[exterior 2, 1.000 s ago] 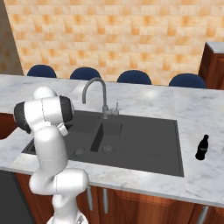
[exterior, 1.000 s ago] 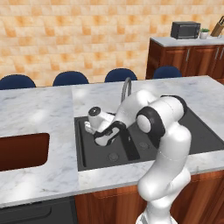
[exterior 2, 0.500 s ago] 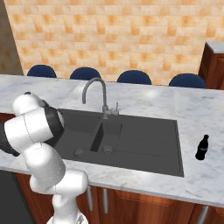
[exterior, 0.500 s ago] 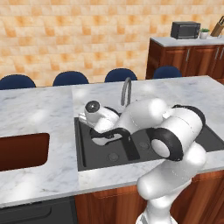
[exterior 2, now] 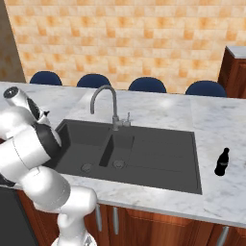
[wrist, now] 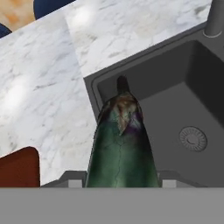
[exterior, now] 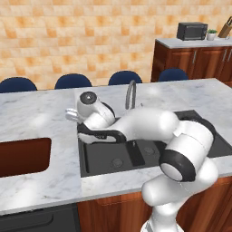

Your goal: Pick up all produce items and place them in the sink. Turn on the sink faucet to wash them. Then turn the sink off and put them in the tray.

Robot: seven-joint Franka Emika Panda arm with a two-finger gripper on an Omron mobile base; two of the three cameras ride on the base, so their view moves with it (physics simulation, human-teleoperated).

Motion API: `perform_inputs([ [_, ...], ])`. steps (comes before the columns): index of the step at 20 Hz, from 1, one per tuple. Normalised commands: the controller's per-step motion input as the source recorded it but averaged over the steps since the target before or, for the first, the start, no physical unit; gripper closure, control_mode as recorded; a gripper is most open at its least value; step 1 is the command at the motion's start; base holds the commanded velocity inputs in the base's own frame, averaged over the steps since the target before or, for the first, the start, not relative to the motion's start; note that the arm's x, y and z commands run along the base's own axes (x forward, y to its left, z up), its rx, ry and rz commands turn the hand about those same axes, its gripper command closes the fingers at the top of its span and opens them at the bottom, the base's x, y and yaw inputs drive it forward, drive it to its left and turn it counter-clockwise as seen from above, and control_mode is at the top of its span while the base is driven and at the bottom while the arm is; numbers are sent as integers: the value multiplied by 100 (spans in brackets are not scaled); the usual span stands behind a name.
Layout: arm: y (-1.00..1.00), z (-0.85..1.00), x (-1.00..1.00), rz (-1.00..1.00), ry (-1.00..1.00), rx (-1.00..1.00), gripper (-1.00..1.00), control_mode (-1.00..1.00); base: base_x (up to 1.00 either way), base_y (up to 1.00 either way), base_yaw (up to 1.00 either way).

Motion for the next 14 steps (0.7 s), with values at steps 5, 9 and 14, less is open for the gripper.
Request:
perform_inputs([
  [5, 75, 5, -20, 21, 2, 0, 100, -100, 0, 0, 0],
  [9, 76, 0, -26, 22, 8, 0, 100, -100, 0, 0, 0],
  [14, 73, 0, -34, 21, 8, 0, 100, -100, 0, 0, 0],
])
